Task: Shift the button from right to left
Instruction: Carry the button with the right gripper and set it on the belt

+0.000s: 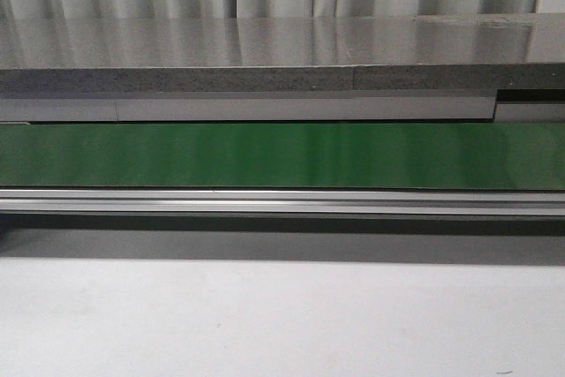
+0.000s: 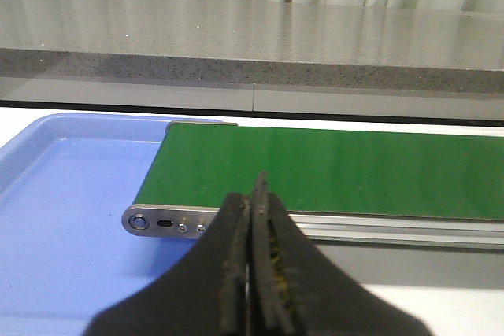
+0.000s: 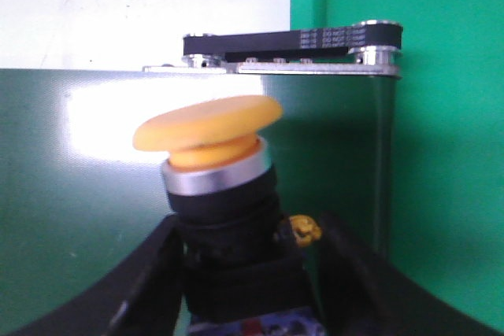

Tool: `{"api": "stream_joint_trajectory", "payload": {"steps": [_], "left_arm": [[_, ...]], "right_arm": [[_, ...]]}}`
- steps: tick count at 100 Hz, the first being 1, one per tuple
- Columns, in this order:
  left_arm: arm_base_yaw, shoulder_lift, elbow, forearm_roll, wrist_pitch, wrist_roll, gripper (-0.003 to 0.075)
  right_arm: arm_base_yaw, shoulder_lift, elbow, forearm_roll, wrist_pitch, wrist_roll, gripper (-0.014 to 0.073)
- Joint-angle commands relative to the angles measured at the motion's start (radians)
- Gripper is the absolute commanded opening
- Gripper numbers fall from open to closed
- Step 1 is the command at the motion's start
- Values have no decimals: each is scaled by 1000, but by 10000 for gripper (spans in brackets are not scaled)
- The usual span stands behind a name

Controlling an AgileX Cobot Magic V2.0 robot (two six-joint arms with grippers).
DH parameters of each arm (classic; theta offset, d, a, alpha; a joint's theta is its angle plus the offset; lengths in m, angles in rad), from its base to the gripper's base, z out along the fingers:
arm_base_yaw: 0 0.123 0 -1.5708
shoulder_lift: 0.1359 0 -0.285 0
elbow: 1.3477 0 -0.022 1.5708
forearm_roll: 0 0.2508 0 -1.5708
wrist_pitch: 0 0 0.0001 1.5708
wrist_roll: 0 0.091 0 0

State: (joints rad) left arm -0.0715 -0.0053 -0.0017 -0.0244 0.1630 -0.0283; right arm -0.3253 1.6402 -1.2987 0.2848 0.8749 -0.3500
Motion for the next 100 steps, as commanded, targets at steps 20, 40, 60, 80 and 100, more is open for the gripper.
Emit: {"api": "stream_joint_trajectory", "payload": {"steps": [20, 40, 60, 80, 100], "left_arm": [[-1, -32, 47, -2, -81, -3, -20], [-1, -32, 47, -2, -81, -3, -20], [-1, -32, 47, -2, -81, -3, -20], [-1, -32, 47, -2, -81, -3, -20], [-1, -32, 47, -2, -81, -3, -20]], "right_arm": [[18, 31, -22, 50, -1, 29, 233], [18, 67, -22, 51, 2, 66, 237], [18, 81, -22, 51, 2, 66, 299], [18, 81, -22, 51, 2, 66, 535], [18, 65, -23, 74, 0, 66, 528]]}}
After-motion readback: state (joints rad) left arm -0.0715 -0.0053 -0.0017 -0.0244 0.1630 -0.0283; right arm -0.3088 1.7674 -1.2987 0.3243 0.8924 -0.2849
